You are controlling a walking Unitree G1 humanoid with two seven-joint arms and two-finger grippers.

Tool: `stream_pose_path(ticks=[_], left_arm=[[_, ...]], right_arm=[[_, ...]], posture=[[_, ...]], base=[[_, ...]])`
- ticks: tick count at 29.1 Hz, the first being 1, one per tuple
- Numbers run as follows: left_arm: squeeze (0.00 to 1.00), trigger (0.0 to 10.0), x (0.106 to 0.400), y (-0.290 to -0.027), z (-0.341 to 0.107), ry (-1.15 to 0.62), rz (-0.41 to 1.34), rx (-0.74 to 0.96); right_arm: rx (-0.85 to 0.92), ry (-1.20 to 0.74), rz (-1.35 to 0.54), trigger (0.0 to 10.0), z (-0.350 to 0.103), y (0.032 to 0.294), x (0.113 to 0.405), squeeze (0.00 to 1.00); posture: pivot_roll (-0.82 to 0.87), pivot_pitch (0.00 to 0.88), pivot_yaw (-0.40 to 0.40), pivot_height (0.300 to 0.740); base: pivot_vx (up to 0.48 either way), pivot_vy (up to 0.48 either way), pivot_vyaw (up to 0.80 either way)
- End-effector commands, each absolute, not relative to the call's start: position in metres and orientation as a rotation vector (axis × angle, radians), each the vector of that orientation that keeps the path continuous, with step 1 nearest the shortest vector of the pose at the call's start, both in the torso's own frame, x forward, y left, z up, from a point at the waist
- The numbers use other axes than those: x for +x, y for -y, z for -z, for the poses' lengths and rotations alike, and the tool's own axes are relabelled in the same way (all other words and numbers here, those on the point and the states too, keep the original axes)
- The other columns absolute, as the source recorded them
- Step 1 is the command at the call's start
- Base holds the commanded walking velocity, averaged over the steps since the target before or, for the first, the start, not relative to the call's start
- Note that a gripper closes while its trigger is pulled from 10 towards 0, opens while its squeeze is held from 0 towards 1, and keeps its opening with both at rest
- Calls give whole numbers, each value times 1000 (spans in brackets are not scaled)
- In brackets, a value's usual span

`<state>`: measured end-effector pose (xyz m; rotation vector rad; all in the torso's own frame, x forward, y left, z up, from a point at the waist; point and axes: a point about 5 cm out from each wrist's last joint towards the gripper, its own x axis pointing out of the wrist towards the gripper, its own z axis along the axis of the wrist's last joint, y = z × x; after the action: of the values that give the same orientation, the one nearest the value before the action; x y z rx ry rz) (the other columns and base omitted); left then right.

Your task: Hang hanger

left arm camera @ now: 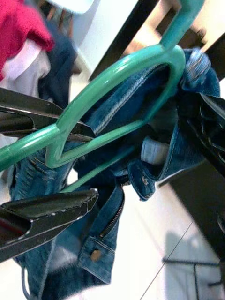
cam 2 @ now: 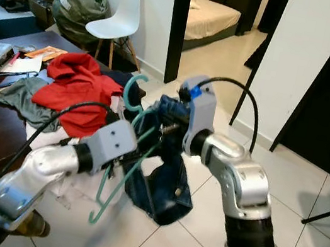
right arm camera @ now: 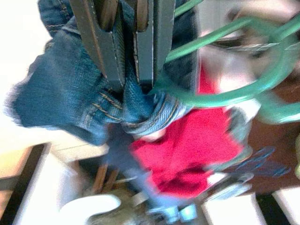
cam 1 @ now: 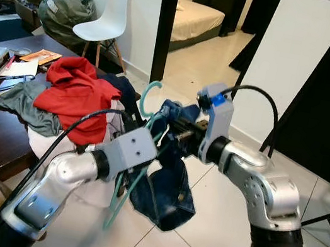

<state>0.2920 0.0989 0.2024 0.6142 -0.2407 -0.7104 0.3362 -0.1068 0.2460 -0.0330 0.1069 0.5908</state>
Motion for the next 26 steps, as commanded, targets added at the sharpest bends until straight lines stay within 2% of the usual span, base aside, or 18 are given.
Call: stream_pose_path(ticks=[1,8,14,26], left_arm=[[0,10000,294,-101,-222,353,638,626],[0,10000,288,-90,-213,327,733,612],[0,10000,273,-81,-199,268,874,584],[0,10000,255,-82,-185,175,994,550]], right_arm=[[-11,-101,-424,10000,-245,129,348,0],[35,-17,-263,10000,-261,154,361,0],[42,-9,-212,10000,-263,165,365,0],[43,31,-129,10000,-272,184,372,0]], posture=[[-75,0,-24,740],[-65,0,-25,740],[-63,0,-26,740],[-51,0,-29,740]], base=[[0,0,0],[0,0,0],[0,0,0],[0,0,0]])
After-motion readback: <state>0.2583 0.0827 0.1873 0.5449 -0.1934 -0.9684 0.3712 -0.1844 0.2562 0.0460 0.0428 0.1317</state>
